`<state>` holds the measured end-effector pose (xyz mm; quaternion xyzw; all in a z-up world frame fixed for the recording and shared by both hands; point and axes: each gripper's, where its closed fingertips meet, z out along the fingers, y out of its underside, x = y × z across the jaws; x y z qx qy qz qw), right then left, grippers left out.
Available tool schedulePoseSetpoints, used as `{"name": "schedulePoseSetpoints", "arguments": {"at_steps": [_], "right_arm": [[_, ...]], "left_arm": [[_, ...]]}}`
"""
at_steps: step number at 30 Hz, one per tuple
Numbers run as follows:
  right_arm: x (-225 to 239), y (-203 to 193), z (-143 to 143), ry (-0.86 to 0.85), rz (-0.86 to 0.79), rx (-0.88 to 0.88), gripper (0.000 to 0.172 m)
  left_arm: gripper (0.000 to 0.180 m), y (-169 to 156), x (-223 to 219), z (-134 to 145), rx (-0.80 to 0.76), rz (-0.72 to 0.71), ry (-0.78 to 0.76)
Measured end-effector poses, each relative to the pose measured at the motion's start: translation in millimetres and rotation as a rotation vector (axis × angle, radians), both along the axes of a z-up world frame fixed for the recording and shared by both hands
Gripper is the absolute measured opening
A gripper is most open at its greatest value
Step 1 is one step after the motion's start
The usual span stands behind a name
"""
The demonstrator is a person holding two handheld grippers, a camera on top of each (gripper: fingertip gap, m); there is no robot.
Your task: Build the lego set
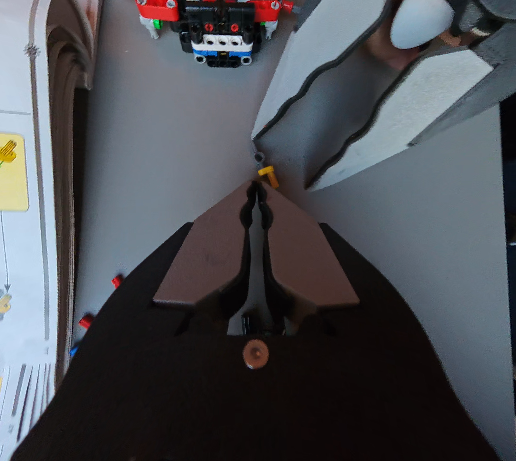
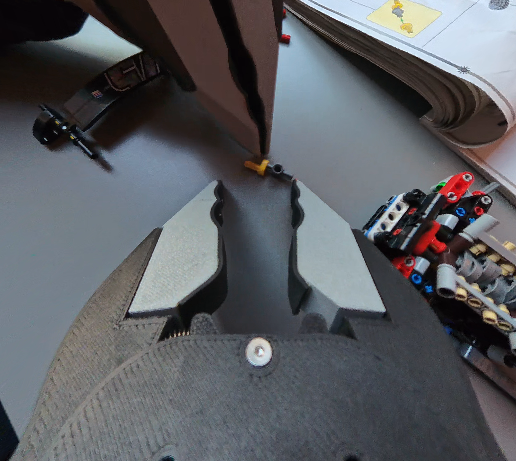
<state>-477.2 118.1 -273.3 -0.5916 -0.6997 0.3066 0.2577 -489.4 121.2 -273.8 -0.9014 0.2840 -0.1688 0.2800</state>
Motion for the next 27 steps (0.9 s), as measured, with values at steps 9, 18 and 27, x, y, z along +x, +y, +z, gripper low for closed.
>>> {"name": "schedulePoseSetpoints", "arguments": {"at_steps": [9, 18, 27], "right_arm": [[3.1, -7.6, 2.1, -0.006, 0.161, -0.089, 0.027], [12.1, -10.0, 1.6, 0.034, 0.405, 0.080, 0.042], [5.0, -2.1, 4.2, 0.069, 0.573, 0.163, 0.053]], "left_arm": [[0.000, -10.5, 20.4, 0.9, -0.055, -0.011, -0.121], [0.000, -7.0, 11.2, 1.4, -0.015, 0.021, -0.123], [0.005, 1.0, -3.6, 4.9, 0.031, 0.071, -0.106]]}}
